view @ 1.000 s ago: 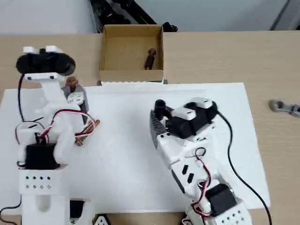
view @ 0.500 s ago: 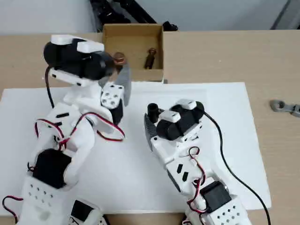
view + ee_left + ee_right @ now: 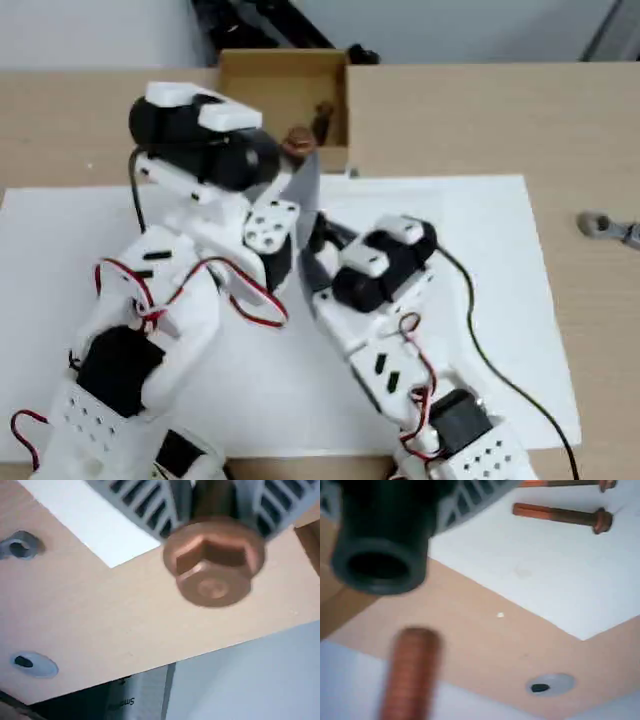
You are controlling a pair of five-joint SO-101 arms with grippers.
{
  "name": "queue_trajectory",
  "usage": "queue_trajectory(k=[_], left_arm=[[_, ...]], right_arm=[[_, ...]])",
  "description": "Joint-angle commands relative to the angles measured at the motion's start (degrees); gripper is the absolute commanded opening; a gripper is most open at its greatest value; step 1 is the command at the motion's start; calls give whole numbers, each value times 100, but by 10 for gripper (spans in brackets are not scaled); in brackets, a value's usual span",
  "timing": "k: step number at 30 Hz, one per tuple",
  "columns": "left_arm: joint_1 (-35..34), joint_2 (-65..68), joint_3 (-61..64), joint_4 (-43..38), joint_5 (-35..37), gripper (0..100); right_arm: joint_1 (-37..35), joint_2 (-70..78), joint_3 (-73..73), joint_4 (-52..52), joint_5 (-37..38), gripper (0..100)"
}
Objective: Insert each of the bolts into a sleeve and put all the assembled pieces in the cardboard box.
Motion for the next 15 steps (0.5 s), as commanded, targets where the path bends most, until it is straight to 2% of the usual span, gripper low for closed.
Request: queue_trajectory(k=[1,15], left_arm=[[9,-70,-277,-246,97,5],[35,-79,40,-26,123,5]], right_arm=[[-233,40,-62,-136,62,2],[-251,48,-62,-136,62,2]])
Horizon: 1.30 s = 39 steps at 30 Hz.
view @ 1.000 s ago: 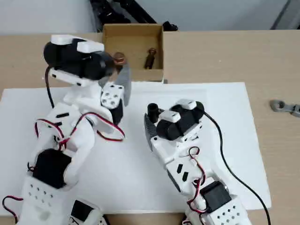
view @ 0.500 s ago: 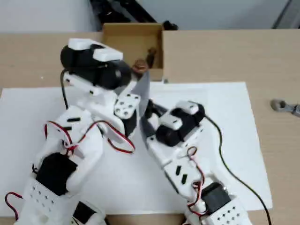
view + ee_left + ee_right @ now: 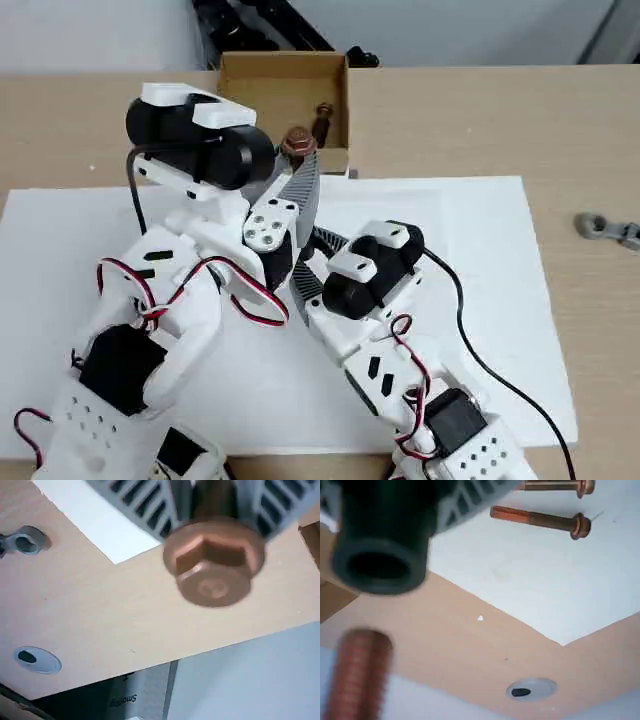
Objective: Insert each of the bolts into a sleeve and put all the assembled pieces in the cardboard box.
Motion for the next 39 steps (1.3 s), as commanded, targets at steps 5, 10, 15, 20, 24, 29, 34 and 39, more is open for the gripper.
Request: queue_trajectory(k=[5,10,15,20,24,29,34,39], left_arm=[[35,-79,259,-26,255,5],[0,-88,453,-26,264,5],[0,-88,655,-35,264,5],[0,-123,963,-9,273,5],[0,-123,1174,0,299,5],[0,-123,1156,193,299,5],[9,-123,1147,360,308,6],[0,-123,1095,580,308,58]], right_arm=[[-48,4,-62,-127,62,2],[-48,4,-62,-127,62,2],[-48,4,-62,-119,62,2],[-48,-13,-62,-101,62,2],[-48,-22,-62,-101,62,2],[-48,-4,-158,-84,62,2],[-40,22,-316,-84,62,2],[-40,22,-316,-75,62,2]])
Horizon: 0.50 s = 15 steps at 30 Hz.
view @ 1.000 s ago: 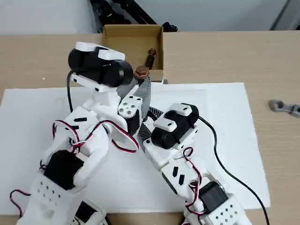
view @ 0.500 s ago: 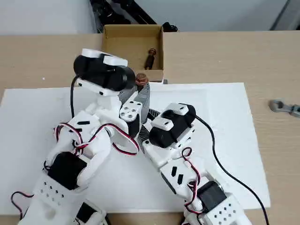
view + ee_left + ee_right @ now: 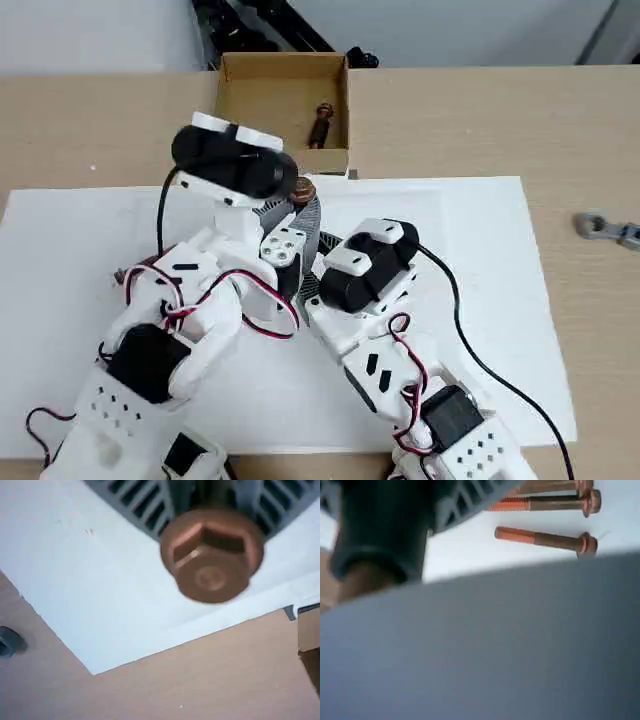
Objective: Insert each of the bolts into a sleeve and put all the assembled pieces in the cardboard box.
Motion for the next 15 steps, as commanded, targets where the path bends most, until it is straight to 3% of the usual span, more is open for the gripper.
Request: queue_trajectory(k=[1,7,15], left_arm=[[0,9,-145,281,0,72],[-378,62,-664,1002,308,181],[-1037,422,-1710,2013,281,187]], right_arm=[[-57,-22,-369,-92,62,2],[-57,-22,-431,-84,62,2],[119,171,-615,-101,35,2]])
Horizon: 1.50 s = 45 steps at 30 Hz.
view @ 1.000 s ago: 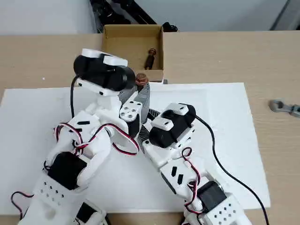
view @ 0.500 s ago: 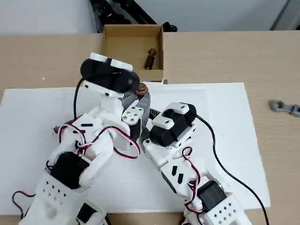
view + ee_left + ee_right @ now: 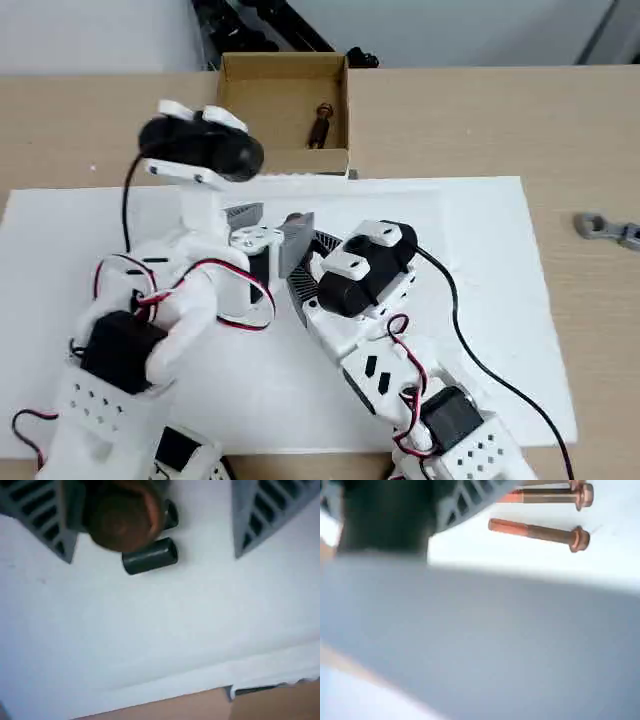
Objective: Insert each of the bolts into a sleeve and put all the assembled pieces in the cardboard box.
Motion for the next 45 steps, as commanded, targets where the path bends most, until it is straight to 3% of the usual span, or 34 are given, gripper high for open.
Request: queue_trajectory(k=[1,11,22,34,41,45], left_arm=[[-343,70,-637,237,-9,185],[-1486,79,-840,255,-730,28],[-2418,70,-4,879,-747,22],[-2585,79,374,862,-756,22],[-2585,79,374,862,-756,22],[-2585,79,374,862,-756,22]], right_arm=[[259,268,-703,-92,18,2],[1244,3512,-2910,-760,0,2],[1657,7442,-6075,-1138,0,2],[1956,11187,-9160,-1147,0,4],[1938,12066,-9899,-1121,-273,8],[1956,12145,-9890,-875,-527,112]])
